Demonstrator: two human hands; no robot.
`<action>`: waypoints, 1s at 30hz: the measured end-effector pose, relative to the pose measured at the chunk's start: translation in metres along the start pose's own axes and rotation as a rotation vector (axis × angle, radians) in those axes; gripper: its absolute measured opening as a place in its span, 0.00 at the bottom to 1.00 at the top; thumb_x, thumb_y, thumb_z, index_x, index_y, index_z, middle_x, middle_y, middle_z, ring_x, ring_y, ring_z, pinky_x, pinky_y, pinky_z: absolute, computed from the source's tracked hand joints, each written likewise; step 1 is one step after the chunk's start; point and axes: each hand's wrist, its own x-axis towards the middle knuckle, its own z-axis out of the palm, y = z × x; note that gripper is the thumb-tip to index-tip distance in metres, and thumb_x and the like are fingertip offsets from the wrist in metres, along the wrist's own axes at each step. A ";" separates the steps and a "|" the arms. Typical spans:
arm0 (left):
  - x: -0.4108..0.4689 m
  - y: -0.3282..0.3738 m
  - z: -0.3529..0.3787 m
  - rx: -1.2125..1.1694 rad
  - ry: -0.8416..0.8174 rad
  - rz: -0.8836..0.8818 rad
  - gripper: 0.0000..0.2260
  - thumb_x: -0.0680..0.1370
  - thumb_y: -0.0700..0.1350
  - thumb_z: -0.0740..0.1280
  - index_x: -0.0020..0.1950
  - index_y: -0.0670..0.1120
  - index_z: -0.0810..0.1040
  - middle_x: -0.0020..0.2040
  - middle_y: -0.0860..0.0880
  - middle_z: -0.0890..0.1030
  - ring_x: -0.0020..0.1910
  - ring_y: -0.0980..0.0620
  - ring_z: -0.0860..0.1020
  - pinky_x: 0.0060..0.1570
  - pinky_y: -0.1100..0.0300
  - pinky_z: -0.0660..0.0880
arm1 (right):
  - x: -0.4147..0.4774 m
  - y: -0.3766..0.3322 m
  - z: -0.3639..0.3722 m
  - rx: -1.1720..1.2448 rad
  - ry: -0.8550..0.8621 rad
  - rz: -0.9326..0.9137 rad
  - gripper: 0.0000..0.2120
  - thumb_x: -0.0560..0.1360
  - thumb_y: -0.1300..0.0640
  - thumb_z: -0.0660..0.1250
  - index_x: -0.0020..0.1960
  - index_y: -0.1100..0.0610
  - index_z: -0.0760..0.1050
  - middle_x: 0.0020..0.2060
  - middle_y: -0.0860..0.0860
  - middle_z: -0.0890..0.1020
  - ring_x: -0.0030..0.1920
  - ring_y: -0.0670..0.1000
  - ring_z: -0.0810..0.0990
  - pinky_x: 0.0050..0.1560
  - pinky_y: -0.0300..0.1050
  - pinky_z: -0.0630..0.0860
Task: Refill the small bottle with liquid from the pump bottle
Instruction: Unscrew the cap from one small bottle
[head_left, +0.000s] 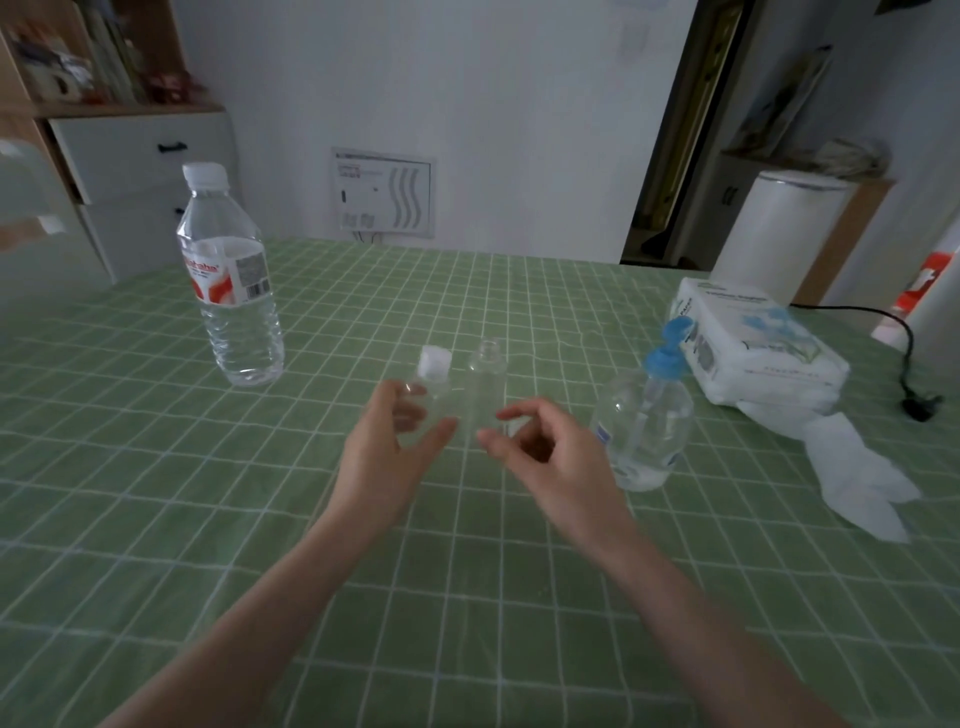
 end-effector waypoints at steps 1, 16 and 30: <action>-0.009 0.000 -0.003 0.034 -0.027 0.029 0.16 0.71 0.49 0.71 0.56 0.49 0.71 0.48 0.52 0.78 0.49 0.55 0.77 0.47 0.59 0.74 | 0.000 -0.006 0.000 0.038 -0.012 -0.011 0.14 0.69 0.41 0.69 0.51 0.44 0.72 0.31 0.43 0.73 0.31 0.38 0.71 0.34 0.29 0.71; -0.044 -0.003 -0.022 0.225 -0.140 0.273 0.15 0.72 0.52 0.67 0.56 0.54 0.71 0.47 0.62 0.73 0.44 0.60 0.76 0.42 0.61 0.74 | 0.003 -0.024 0.001 0.006 -0.146 -0.122 0.07 0.73 0.51 0.70 0.45 0.55 0.79 0.30 0.44 0.76 0.29 0.40 0.72 0.32 0.31 0.70; -0.048 -0.008 -0.026 0.271 -0.230 0.267 0.17 0.73 0.54 0.66 0.60 0.53 0.69 0.50 0.62 0.71 0.49 0.61 0.74 0.48 0.54 0.77 | 0.004 -0.021 -0.001 -0.056 -0.291 -0.108 0.08 0.76 0.55 0.69 0.45 0.58 0.71 0.36 0.52 0.75 0.35 0.51 0.72 0.38 0.46 0.75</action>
